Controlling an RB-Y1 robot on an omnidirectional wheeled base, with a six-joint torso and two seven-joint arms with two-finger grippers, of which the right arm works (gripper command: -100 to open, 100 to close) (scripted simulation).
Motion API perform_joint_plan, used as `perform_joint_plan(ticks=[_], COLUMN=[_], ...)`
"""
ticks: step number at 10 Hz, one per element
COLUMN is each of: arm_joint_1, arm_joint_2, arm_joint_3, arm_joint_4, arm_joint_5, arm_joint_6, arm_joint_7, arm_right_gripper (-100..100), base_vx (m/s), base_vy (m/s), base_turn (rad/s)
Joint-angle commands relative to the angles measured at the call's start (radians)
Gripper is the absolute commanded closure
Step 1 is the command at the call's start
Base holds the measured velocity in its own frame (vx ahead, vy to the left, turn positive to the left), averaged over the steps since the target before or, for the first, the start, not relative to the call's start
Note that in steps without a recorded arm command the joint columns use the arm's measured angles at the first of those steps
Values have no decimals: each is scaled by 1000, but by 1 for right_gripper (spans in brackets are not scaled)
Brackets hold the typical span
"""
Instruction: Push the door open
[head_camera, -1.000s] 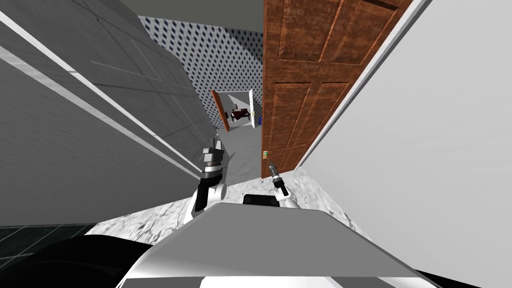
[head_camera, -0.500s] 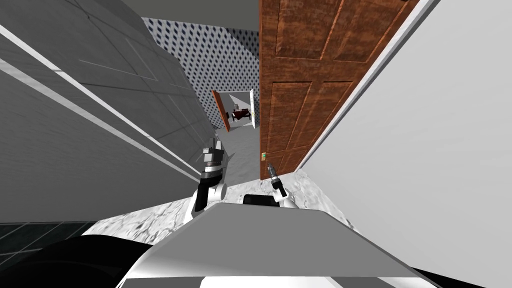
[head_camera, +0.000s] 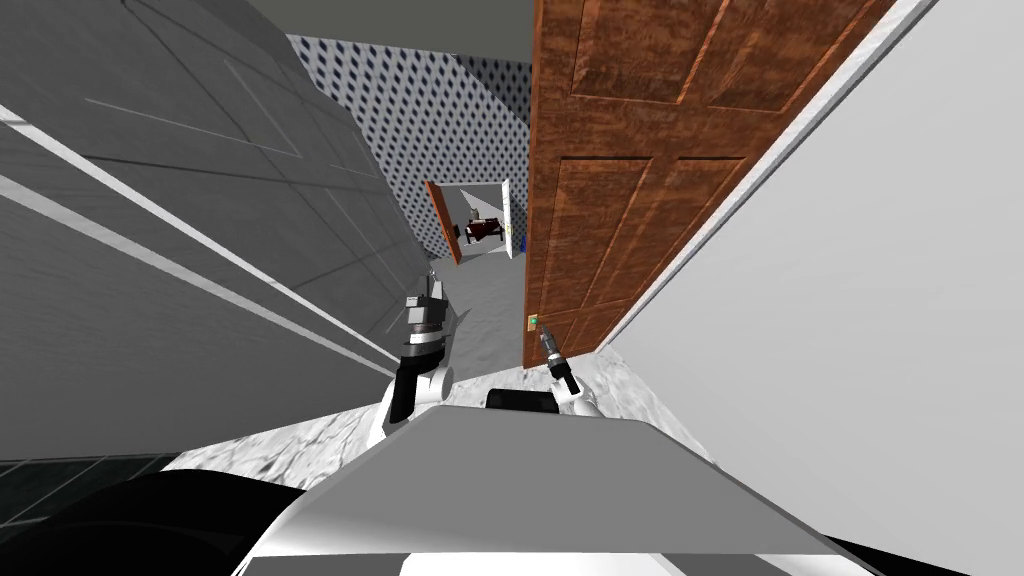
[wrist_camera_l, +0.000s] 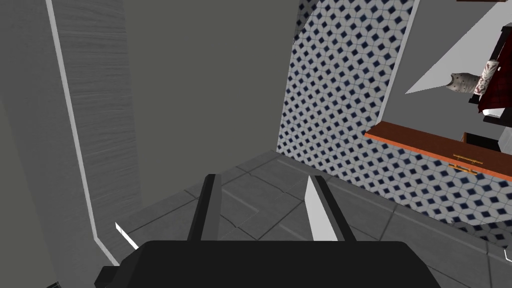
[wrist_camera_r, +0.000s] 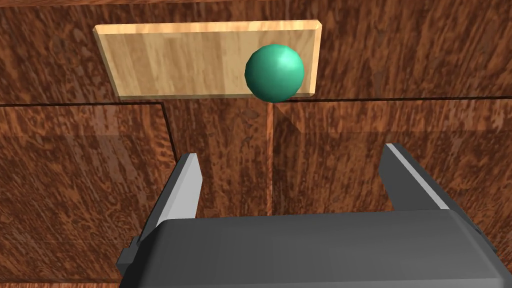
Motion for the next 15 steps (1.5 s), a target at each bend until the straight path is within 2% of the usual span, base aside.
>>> perform_joint_plan(ticks=[1, 2, 4, 5, 6, 11, 12, 15], arm_joint_1=[-3, -4, -4, -5, -5, -5, -5, -7], arm_joint_2=[2, 10, 43, 33, 33, 33, 19, 3], arm_joint_3=[-4, -6, -11, -10, -10, -10, -21, -40], arm_joint_4=[9, 11, 16, 17, 17, 17, 19, 20], arm_joint_5=[-1, -2, -3, -3, -3, -3, -9, -17], arm_joint_6=[-6, -8, -12, -11, -11, -11, -9, -10], arm_joint_7=[0, 0, 1, 1, 1, 1, 5, 10], arm_right_gripper=[-100, -100, -100, -100, 100, 100, 100, 100], base_vx=[214, 208, 192, 70, -14, -11, 88, 166], base_vy=[61, 38, 69, 24, -2, -4, 38, 89], base_turn=[29, 22, 25, -15, 13, 2, -11, -29])
